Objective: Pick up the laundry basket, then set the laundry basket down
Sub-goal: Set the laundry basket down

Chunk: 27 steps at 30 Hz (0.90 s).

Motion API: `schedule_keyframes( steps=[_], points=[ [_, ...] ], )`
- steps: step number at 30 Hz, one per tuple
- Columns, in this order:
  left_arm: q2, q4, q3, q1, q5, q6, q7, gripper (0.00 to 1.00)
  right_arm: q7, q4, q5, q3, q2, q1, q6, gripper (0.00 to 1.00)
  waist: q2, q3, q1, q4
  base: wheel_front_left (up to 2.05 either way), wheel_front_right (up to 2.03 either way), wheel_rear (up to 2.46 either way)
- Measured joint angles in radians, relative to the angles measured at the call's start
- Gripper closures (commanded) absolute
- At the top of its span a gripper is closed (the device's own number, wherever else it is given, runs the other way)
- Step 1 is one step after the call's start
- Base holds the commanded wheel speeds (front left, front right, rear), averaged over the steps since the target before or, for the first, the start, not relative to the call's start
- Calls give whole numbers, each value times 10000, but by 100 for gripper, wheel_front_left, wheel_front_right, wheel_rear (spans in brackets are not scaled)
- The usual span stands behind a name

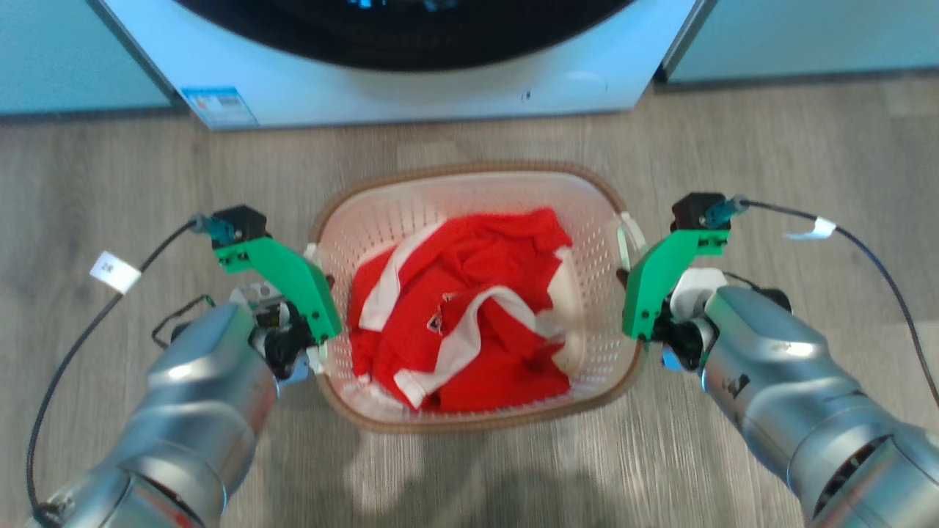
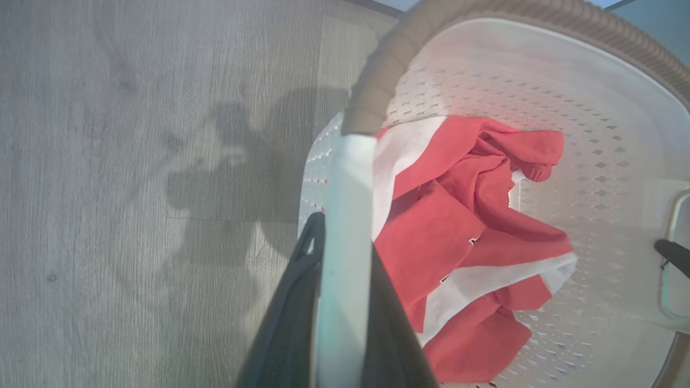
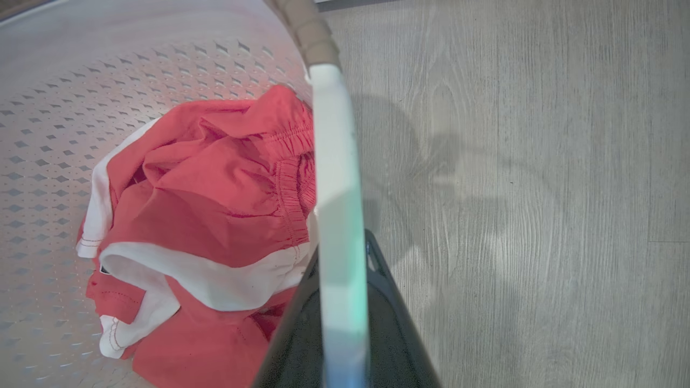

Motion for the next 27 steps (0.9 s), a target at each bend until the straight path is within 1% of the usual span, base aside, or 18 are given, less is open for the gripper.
schedule_keyframes(
  steps=[8,20,22,27],
  points=[
    [27,-134,-115,-713,226,-6,-1037,100,-986,-2,-554,-234,-42,-641,0,100,0,1510,1,18,0,0,0],
    [25,-134,-322,-1572,729,-12,-2633,100,-2165,-50,-1735,-1070,-92,-1304,2,100,0,3369,2,50,0,0,0],
    [21,-134,-336,-1757,742,-12,-2842,100,-2307,-81,-1964,-1244,-132,-1429,2,100,0,3645,1,59,0,0,0],
    [6,-136,-397,-1991,940,-12,-3273,100,-2274,-130,-2510,-1722,-184,-1546,2,100,-1,4282,1,91,0,0,0]
  ],
)
